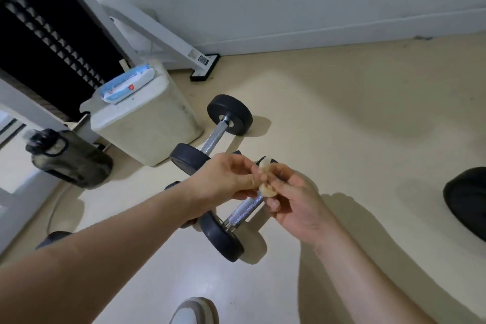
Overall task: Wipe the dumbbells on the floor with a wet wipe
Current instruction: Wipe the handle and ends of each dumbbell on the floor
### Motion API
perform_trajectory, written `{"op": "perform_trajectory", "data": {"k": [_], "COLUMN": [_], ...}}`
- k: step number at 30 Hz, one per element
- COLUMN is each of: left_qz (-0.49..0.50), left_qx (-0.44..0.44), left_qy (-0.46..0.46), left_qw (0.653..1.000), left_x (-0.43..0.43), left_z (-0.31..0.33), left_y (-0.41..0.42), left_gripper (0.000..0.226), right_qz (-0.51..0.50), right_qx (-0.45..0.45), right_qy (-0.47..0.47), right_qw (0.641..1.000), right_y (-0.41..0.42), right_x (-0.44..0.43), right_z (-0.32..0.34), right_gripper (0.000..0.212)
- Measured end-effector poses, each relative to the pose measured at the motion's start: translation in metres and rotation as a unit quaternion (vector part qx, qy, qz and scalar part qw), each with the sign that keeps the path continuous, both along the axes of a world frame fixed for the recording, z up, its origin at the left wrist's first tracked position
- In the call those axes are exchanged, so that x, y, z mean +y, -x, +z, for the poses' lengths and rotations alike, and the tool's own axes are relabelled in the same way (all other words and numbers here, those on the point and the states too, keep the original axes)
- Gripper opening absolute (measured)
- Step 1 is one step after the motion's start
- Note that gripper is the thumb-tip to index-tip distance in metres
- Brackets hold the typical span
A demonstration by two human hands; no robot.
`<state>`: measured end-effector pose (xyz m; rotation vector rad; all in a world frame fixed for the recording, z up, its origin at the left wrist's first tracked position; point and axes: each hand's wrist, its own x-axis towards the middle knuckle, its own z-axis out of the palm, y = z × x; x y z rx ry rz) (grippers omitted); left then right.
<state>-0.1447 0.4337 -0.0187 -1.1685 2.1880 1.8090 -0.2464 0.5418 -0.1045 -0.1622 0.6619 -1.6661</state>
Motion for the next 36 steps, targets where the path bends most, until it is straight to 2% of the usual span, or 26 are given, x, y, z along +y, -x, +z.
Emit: {"op": "perform_trajectory", "data": {"k": [2, 3, 5, 6, 7, 10, 12, 13, 14, 15, 16, 18, 19, 21, 23, 26, 28, 29, 30, 31, 33, 34, 36], "left_qz": [-0.010, -0.019, -0.032, -0.044, -0.065, -0.118, -0.153, -0.172, -0.188, -0.201, -0.208, -0.223, -0.224, -0.206, -0.183, -0.127, -0.095, -0.081, -0.066, -0.059, -0.064, -0.076, -0.091], "left_qx": [0.014, 0.016, 0.029, 0.033, 0.032, 0.012, 0.004, 0.005, 0.007, 0.012, 0.020, 0.046, 0.067, 0.117, 0.175, 0.235, 0.238, 0.229, 0.213, 0.196, 0.166, 0.160, 0.163], "left_qy": [0.020, 0.032, 0.053, 0.065, 0.076, 0.093, 0.105, 0.113, 0.122, 0.126, 0.121, 0.080, 0.048, -0.029, -0.138, -0.356, -0.452, -0.476, -0.489, -0.482, -0.419, -0.389, -0.367], "left_qw": [1.000, 0.999, 0.998, 0.996, 0.995, 0.989, 0.983, 0.979, 0.975, 0.971, 0.970, 0.970, 0.971, 0.971, 0.958, 0.895, 0.854, 0.845, 0.843, 0.852, 0.890, 0.904, 0.911], "left_x": [0.004, 0.006, 0.010, 0.012, 0.014, 0.019, 0.022, 0.024, 0.026, 0.028, 0.030, 0.037, 0.040, 0.048, 0.062, 0.091, 0.107, 0.114, 0.119, 0.122, 0.126, 0.129, 0.135], "left_z": [0.016, 0.025, 0.043, 0.050, 0.056, 0.073, 0.083, 0.087, 0.089, 0.089, 0.087, 0.080, 0.075, 0.066, 0.056, 0.043, 0.038, 0.035, 0.032, 0.027, 0.016, 0.012, 0.005], "left_y": [0.020, 0.028, 0.043, 0.050, 0.056, 0.072, 0.084, 0.090, 0.094, 0.100, 0.104, 0.115, 0.122, 0.140, 0.163, 0.193, 0.207, 0.214, 0.219, 0.226, 0.236, 0.240, 0.247], "left_gripper": [0.032, 0.024, 0.019, 0.021, 0.022, 0.027, 0.023, 0.019, 0.017, 0.016, 0.014, 0.012, 0.014, 0.017, 0.016, 0.019, 0.022, 0.013, 0.006, 0.011, 0.022, 0.025, 0.027], "right_qz": [-0.019, -0.021, -0.025, -0.032, -0.046, -0.091, -0.109, -0.123, -0.144, -0.169, -0.188, -0.206, -0.216, -0.250, -0.281, -0.302, -0.280, -0.251, -0.209, -0.159, -0.089, -0.086, -0.133], "right_qx": [0.016, 0.052, 0.199, 0.294, 0.392, 0.636, 0.717, 0.731, 0.725, 0.689, 0.623, 0.431, 0.339, 0.230, 0.203, 0.219, 0.271, 0.319, 0.376, 0.431, 0.491, 0.489, 0.429], "right_qy": [0.018, 0.024, 0.010, -0.009, -0.038, -0.122, -0.145, -0.159, -0.178, -0.196, -0.206, -0.191, -0.169, -0.141, -0.144, -0.204, -0.260, -0.295, -0.331, -0.363, -0.405, -0.413, -0.413], "right_qw": [1.000, 0.998, 0.980, 0.955, 0.918, 0.756, 0.673, 0.652, 0.650, 0.677, 0.731, 0.858, 0.900, 0.930, 0.927, 0.905, 0.884, 0.865, 0.840, 0.811, 0.766, 0.763, 0.793], "right_y": [0.012, 0.019, 0.034, 0.041, 0.048, 0.060, 0.066, 0.071, 0.076, 0.083, 0.090, 0.103, 0.109, 0.117, 0.122, 0.131, 0.138, 0.141, 0.143, 0.144, 0.147, 0.149, 0.155], "right_x": [0.010, 0.016, 0.029, 0.035, 0.039, 0.049, 0.059, 0.065, 0.072, 0.079, 0.087, 0.106, 0.116, 0.139, 0.157, 0.176, 0.189, 0.195, 0.200, 0.203, 0.203, 0.201, 0.193], "right_z": [0.016, 0.025, 0.045, 0.054, 0.063, 0.088, 0.102, 0.107, 0.112, 0.115, 0.118, 0.123, 0.125, 0.129, 0.132, 0.136, 0.140, 0.143, 0.146, 0.149, 0.154, 0.155, 0.155], "right_gripper": [0.017, 0.019, 0.020, 0.021, 0.022, 0.020, 0.016, 0.014, 0.013, 0.014, 0.016, 0.018, 0.018, 0.016, 0.012, 0.007, 0.007, 0.008, 0.009, 0.009, 0.009, 0.011, 0.015]}}
